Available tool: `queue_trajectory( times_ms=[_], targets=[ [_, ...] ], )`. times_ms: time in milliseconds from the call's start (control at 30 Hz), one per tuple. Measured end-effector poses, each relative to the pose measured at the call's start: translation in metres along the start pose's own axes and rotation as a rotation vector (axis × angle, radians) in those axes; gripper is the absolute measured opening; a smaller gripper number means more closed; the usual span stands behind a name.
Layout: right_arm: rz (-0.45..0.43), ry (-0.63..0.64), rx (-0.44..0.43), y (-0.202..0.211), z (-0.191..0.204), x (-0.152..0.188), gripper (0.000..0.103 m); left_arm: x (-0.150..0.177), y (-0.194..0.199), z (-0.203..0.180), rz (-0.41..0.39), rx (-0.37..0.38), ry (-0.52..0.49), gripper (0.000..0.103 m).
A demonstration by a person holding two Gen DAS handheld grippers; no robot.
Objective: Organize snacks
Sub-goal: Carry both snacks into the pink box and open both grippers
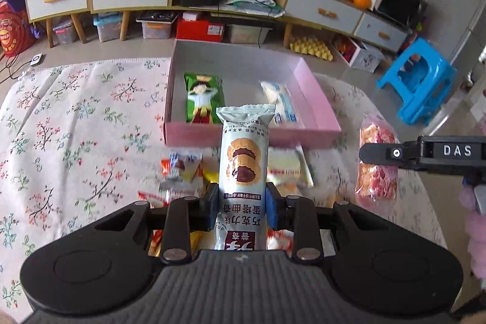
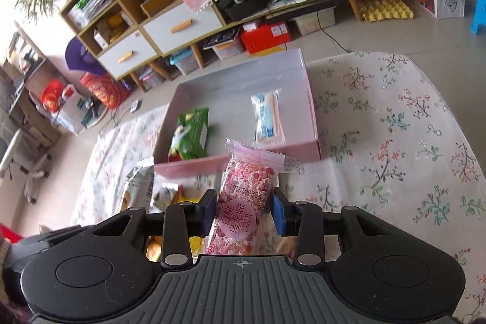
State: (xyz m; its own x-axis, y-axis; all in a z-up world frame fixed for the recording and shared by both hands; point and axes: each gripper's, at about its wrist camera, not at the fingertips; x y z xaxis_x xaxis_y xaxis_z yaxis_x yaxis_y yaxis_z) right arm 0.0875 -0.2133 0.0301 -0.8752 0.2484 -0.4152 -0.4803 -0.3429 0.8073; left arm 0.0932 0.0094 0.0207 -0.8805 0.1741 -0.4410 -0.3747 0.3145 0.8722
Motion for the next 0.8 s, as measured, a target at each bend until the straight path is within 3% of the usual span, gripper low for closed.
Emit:
queue_trajectory(
  times_ms=[433, 667, 800],
  targets=[
    [-0.024, -0.080, -0.039, -0.016, -0.013, -0.043, 0.037, -0.032, -0.023, 0.021, 0.023, 0.029, 0.162, 0.028],
    [-0.049, -0.094, -0.076, -0.037, -0.027, -0.074, 0.037, -0.065, -0.041, 0.022, 0.001, 0.045, 0.169, 0.028],
    [-0.074, -0.052, -0.022, -0.049, -0.029, -0.087, 0.037, -0.083, -0.056, 0.013, -0.007, 0.085, 0.161, 0.028]
  ],
)
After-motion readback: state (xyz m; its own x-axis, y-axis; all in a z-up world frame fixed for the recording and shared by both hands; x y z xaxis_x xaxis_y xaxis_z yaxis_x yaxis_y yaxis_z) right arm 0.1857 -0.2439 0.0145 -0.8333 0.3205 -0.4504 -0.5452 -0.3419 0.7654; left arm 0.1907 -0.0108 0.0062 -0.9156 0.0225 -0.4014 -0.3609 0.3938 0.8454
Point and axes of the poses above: each gripper's, at about its wrist camera, not at the fingertips, and y roughly against the way its jaws point, z to its left, x to its underside, and after that the axes turned 12 degrees about z, right-handed
